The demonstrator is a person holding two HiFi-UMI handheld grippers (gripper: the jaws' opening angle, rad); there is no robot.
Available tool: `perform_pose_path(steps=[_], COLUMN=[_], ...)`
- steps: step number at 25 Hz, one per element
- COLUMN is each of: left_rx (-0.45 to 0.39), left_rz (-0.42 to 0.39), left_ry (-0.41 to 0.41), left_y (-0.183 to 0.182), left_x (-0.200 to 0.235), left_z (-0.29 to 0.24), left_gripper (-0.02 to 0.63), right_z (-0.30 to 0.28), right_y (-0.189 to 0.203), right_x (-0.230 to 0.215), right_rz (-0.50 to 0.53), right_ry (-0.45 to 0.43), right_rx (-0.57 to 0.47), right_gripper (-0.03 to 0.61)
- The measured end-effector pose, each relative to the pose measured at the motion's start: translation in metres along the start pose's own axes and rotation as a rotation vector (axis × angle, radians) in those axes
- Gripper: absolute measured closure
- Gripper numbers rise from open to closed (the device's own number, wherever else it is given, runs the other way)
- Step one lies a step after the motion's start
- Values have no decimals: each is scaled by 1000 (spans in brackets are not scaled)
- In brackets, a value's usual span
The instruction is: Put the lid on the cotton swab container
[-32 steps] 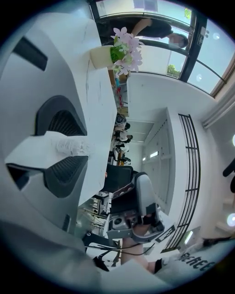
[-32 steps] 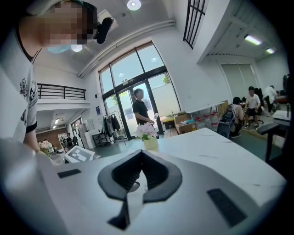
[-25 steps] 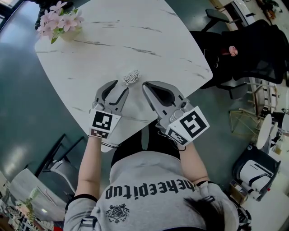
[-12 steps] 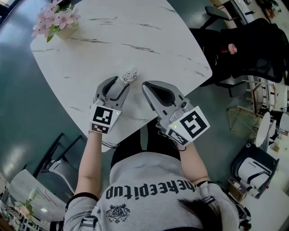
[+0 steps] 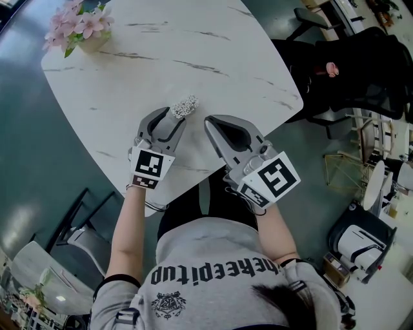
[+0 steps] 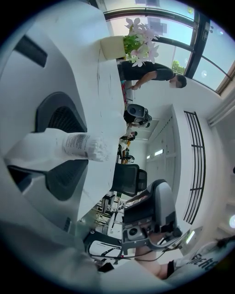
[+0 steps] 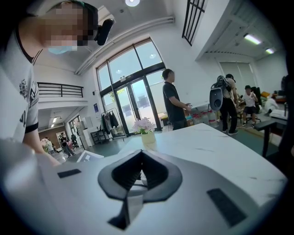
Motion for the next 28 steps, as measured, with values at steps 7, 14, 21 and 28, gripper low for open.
perform_pose_path(steps=[7, 14, 21, 28], left_rx=[1, 5, 7, 6], left_rz=[-1, -6, -3, 24], left_ry=[-7, -16, -26, -63], left_y=[0, 0, -1, 0], left_x=[0, 0, -1, -5], left_z=[0, 0, -1, -1], left_gripper=[437, 443, 445, 445], right_z=[-1, -4, -11, -27], right_y=[-2, -5, -10, -15], right_x=[-1, -7, -25, -43], right_rz=[10, 39, 67, 112], right_ry=[3, -13, -59, -155], right_rx=[1, 14, 42, 95], right_gripper=[568, 568, 568, 566])
Point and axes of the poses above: the fingertips, and each gripper's own axes: z backward along the fingers, x to its left, y out of its underside, the point moved 4 cm from there along z, backward along the fingers, and after that the axes turned 2 degrees about -y, right-handed, at the moved point
